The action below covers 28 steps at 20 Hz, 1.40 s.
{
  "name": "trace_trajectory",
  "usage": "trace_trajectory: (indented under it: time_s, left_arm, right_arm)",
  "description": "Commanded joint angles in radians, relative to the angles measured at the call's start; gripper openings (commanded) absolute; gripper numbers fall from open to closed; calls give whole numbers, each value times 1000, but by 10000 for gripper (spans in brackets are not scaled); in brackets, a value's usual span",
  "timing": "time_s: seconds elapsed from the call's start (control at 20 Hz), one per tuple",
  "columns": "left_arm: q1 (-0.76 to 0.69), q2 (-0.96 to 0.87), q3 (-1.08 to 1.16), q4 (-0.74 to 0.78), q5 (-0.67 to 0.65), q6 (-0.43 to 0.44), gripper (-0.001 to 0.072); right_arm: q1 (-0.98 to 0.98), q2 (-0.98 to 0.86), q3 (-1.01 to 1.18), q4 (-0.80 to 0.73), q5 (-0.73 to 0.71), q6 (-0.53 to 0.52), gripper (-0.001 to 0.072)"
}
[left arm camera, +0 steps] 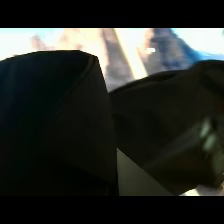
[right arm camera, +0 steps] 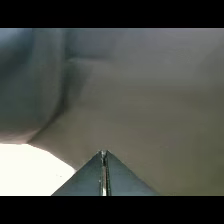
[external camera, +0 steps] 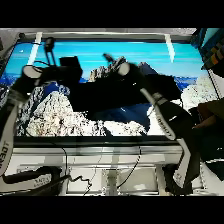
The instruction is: Fold the clothes and pants, and hang the long-sleeved shirts on hangers.
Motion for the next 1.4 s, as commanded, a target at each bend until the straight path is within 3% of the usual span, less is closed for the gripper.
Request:
trace_trajectory:
  time_s: [0.0, 0.3, 0.4, 0.45, 0.55, 0.65, 0.75, 0.95, 1.1, 1.25, 1.3, 1.35]
  left_arm:
    - [-117, -78, 1, -166, 118, 101, 8]
    - [-307, -180, 28, -182, 351, 151, 8]
    - [-326, -220, 28, -182, 354, 150, 12]
    - [-330, -228, 28, -182, 325, 150, 112]
    - [-330, -221, 28, -182, 225, 146, 586]
    - [-302, -200, 28, -182, 90, 131, 596]
    - [-240, -174, 28, -181, -43, 109, 538]
    - [-3, -150, 28, -53, -245, -38, 527]
    - [199, -150, -1, 101, -315, -154, 528]
    - [317, -163, -58, 100, -315, -153, 529]
    - [329, -182, -63, 99, -315, -153, 549]
    - [332, -204, -63, 95, -315, -153, 620]
  right_arm:
    - [-147, 100, 1, -8, 93, -34, 22]
    - [-241, 181, 1, -8, 119, -34, 22]
    - [-239, 183, 1, -8, 135, -34, 22]
    - [-239, 182, 1, -8, 145, -34, 22]
    - [-239, 182, 1, -19, 143, -34, 22]
    - [-239, 182, 1, -54, 142, -34, 22]
    - [-239, 182, 1, -85, 142, -34, 22]
    - [-239, 182, 1, -112, 142, -34, 22]
    - [-239, 182, 1, -122, 141, -34, 22]
    - [-239, 182, 1, -134, 131, -34, 22]
    - [-239, 182, 1, -133, 126, -34, 22]
    - [-239, 182, 1, -133, 122, -34, 22]
